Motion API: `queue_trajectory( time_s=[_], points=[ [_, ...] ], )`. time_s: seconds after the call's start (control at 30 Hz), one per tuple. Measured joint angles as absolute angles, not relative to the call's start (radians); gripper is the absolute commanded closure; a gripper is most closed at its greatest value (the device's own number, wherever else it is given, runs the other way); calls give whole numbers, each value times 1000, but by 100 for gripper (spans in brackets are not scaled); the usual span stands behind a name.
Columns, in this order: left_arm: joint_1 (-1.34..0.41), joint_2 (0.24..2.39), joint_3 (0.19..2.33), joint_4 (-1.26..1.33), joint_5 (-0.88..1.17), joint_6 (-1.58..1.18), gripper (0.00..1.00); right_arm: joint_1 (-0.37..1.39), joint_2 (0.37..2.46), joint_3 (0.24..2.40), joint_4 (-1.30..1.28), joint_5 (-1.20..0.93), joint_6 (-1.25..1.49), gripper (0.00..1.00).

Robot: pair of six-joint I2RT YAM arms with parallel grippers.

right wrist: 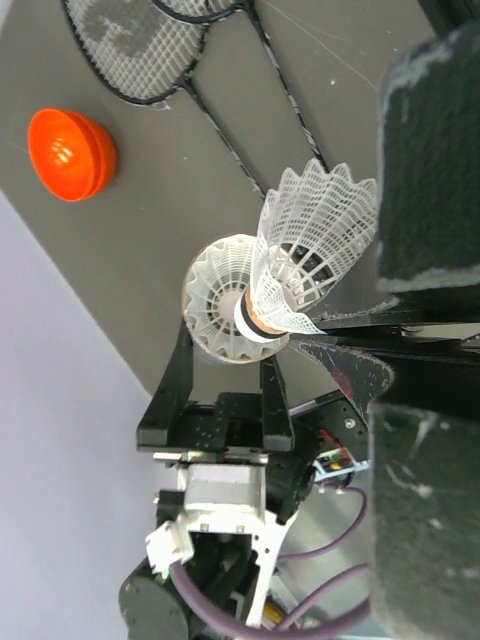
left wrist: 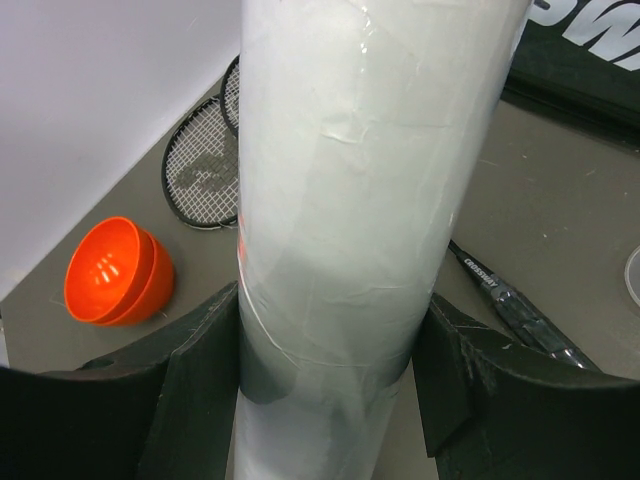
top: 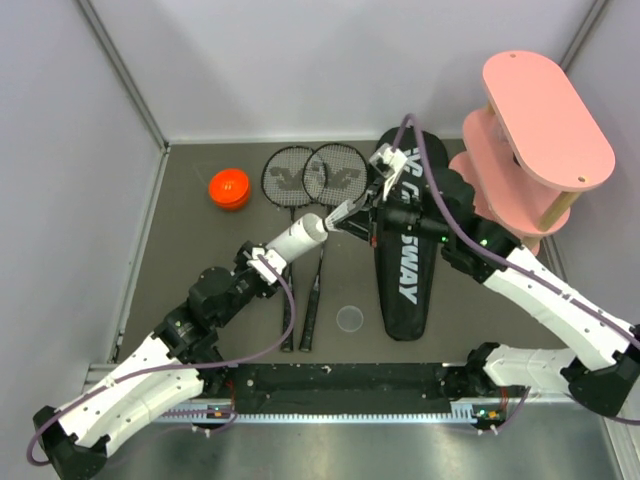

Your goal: Pack up the badminton gear

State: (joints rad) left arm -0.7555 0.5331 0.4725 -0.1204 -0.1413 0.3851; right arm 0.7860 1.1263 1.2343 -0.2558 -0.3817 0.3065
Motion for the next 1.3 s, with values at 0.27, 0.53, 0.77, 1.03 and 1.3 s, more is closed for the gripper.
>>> queue_trajectory(
  time_s=[0.27,0.53,0.77,1.03,1.3],
  points=[
    [-756,533,472,-121,-129,389,100,843,1240,1286,-319,-374,289,86],
    [-756,532,472,-121,-97,392,100,849,1306,1299,-264,-485,341,36],
    [-756,519,472,-123,-89,387,100,849,1298,1279,-128,-561,418,38],
    [-744,495,472,-143,-153,378,100,841,1389,1270,61,-617,533,40],
    [-748,479,472,-151,-146,369,100,842,1405,1172,205,-622,628,39]
  ],
)
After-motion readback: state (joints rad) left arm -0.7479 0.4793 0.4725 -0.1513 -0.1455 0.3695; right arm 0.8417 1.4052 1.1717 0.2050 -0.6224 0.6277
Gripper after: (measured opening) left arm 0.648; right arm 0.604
